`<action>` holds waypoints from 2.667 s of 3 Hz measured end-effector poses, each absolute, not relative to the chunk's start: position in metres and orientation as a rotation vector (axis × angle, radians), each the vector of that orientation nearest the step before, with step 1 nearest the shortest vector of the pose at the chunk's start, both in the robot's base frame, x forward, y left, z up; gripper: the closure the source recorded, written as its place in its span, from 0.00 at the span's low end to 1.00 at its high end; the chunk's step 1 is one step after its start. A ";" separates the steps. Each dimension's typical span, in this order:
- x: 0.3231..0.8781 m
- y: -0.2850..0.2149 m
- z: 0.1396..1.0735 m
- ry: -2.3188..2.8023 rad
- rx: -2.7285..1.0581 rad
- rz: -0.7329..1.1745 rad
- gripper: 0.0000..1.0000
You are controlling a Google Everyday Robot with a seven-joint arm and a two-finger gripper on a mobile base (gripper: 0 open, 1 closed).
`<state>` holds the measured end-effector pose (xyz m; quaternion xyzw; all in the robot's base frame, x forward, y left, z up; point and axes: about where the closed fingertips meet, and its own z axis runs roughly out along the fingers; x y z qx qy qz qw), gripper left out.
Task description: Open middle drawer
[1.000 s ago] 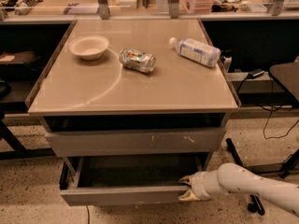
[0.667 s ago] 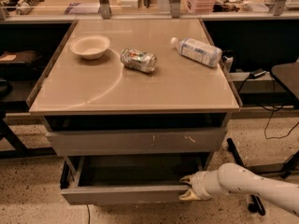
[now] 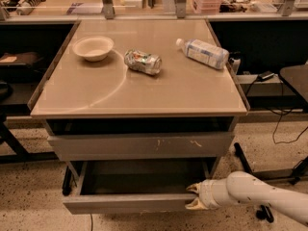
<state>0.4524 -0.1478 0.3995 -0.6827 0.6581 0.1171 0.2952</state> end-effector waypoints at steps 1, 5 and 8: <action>0.452 -0.148 0.399 1.751 -1.817 0.312 0.58; 0.418 -0.160 0.391 1.756 -1.770 0.398 0.35; 0.404 -0.152 0.398 1.742 -1.763 0.450 1.00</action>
Offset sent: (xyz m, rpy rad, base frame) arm 0.0000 0.0000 0.0000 0.0000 0.0000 0.0000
